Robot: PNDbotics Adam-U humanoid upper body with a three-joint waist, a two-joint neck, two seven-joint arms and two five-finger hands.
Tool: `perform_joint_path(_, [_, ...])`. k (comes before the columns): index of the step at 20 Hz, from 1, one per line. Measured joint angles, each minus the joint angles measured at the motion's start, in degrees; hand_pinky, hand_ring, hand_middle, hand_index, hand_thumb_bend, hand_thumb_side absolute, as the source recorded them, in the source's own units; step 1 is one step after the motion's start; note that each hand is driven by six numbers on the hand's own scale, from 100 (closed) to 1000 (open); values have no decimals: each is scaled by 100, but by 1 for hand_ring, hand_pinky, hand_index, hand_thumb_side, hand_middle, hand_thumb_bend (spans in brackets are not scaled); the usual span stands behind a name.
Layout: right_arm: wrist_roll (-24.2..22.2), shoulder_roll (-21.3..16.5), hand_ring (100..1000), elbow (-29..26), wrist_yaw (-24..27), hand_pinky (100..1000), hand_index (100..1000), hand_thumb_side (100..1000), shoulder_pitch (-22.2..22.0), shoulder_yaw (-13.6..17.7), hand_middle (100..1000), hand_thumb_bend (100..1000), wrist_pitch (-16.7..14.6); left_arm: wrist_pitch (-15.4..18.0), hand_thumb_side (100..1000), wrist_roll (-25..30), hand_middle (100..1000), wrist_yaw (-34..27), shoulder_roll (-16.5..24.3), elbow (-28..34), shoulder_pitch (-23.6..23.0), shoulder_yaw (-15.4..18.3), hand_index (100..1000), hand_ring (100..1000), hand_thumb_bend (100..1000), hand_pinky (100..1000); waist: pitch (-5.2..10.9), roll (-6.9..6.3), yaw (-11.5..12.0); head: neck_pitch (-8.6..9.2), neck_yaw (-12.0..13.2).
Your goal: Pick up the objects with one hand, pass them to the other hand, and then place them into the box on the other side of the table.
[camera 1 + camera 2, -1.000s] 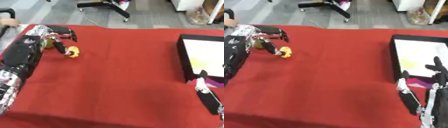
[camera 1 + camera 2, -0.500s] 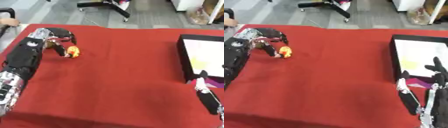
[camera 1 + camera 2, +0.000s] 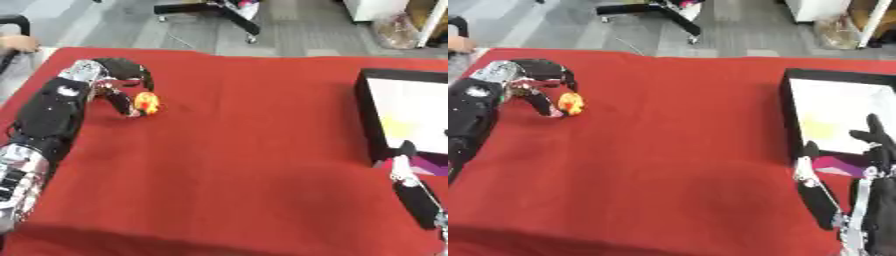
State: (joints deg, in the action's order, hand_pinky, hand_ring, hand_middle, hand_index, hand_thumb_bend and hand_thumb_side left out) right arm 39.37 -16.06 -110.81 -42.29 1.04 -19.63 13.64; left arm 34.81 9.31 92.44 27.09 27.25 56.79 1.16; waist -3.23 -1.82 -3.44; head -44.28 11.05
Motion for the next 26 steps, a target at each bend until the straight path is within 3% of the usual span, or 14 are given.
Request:
perform_joint_path(6, [2,0,906,27,0,717,972,482,1,0,703,215,-1,-34,404,-114,646,118,0,-16,-24,4,763,686,419,822,-1,2,-1,0,3])
perform_joint_path(22, [2,22,907,27,1,717,973,484,18,0,703,207,-1,-243,352,-835,515,424,-44,-72,-44,45,656,567,375,763,-79,38,-15,0,21])
perform_joint_path(24, [2,43,907,27,1,717,973,484,32,0,703,206,0,-253,340,-857,484,457,-46,-74,-44,55,624,538,354,749,-89,48,-19,0,22])
perform_joint_path(26, [4,54,908,28,1,717,974,484,33,0,703,205,1,-254,306,-883,426,483,-48,-75,-44,70,558,488,267,721,-105,51,-22,0,24])
